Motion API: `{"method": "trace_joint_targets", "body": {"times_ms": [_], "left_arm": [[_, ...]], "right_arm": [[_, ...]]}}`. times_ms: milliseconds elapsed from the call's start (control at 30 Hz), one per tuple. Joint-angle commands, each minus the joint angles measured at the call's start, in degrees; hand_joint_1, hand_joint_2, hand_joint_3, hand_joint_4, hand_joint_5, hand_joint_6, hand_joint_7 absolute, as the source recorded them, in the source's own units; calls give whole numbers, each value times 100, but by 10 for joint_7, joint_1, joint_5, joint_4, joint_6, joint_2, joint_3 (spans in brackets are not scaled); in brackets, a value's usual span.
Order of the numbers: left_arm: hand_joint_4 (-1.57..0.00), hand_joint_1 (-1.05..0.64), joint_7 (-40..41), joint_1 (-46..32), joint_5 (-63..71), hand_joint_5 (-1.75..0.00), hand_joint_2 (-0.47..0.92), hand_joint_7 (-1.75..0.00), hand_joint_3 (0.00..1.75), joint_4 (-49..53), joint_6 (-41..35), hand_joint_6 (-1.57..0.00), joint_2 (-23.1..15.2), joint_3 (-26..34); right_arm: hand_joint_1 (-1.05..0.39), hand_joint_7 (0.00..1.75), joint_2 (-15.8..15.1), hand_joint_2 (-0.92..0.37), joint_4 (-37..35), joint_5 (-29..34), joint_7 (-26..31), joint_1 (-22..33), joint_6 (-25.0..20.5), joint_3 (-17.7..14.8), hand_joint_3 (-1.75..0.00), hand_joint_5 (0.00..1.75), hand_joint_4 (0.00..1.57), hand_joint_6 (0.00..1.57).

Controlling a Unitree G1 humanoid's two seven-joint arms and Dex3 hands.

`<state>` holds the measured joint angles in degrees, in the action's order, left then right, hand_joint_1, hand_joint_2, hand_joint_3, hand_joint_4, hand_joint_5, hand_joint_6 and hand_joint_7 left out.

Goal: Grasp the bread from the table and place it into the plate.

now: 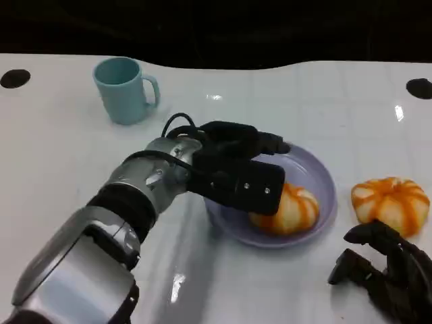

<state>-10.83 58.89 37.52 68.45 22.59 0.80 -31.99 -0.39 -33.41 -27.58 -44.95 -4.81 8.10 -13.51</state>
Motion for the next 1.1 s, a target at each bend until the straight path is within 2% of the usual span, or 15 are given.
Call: {"method": "trace_joint_targets", "body": {"times_ms": [33, 233, 433, 600, 667, 733, 833, 900, 933, 967, 1067, 1100], "left_arm": [[0, -103, -7, 7, -5, -23, 92, 0, 68, -13, 6, -17, -13, 1], [0, -105, 2, -7, -10, -11, 92, -1, 79, -32, 24, -9, -31, 7], [-11, -95, 0, -54, -80, -17, 92, -5, 72, -71, 87, -17, -57, 64], [-13, -92, -39, -77, -129, -20, 92, -5, 67, -89, 99, -20, -62, 94], [-13, -90, -112, -129, -218, -21, 92, -5, 67, -119, 107, -19, -68, 142], [-13, -89, -153, -155, -262, -21, 92, -4, 67, -141, 106, -19, -71, 165], [-22, -86, -217, -239, -386, -27, 92, -6, 65, -217, 81, -24, -61, 230], [-30, -81, -239, -270, -429, -33, 92, -7, 62, -255, 61, -28, -55, 250], [-31, -80, -249, -299, -471, -34, 92, -7, 62, -295, 23, -28, -47, 266], [-43, -78, -254, -321, -499, -40, 92, -11, 57, -328, -9, -38, -41, 275], [-53, -74, -261, -374, -560, -45, 92, -13, 53, -411, -85, -46, -32, 295], [-58, -70, -262, -395, -583, -53, 92, -13, 54, -441, -111, -52, -28, 302]], "right_arm": [[-51, 111, -6, -92, 0, 0, 3, 5, -7, -3, -24, 146, 68, 62], [-51, 113, -5, -92, 12, 7, 16, 11, -4, 1, -22, 146, 69, 63], [-51, 117, -5, -92, 13, 3, 10, 11, -10, 1, -25, 151, 65, 59], [-51, 118, -4, -92, 13, 2, 12, 10, -12, -1, -23, 151, 65, 58], [-52, 119, -3, -92, 16, 3, 18, 11, -12, -1, -22, 150, 66, 59], [-52, 119, -2, -92, 17, 4, 21, 11, -12, -1, -21, 149, 66, 59], [-52, 119, -2, -92, 21, 8, 29, 13, -10, 0, -21, 149, 67, 60], [-52, 118, -2, -92, 23, 7, 31, 13, -13, 1, -21, 148, 67, 60], [-52, 118, -3, -92, 24, 8, 31, 13, -11, 2, -21, 148, 67, 60], [-52, 118, -3, -92, 24, 10, 32, 13, -9, 2, -21, 148, 67, 60], [-52, 119, -2, -92, 23, 13, 33, 14, -1, 4, -21, 148, 67, 60], [-51, 119, -1, -92, 22, 14, 34, 13, 3, 4, -22, 149, 67, 60]]}}
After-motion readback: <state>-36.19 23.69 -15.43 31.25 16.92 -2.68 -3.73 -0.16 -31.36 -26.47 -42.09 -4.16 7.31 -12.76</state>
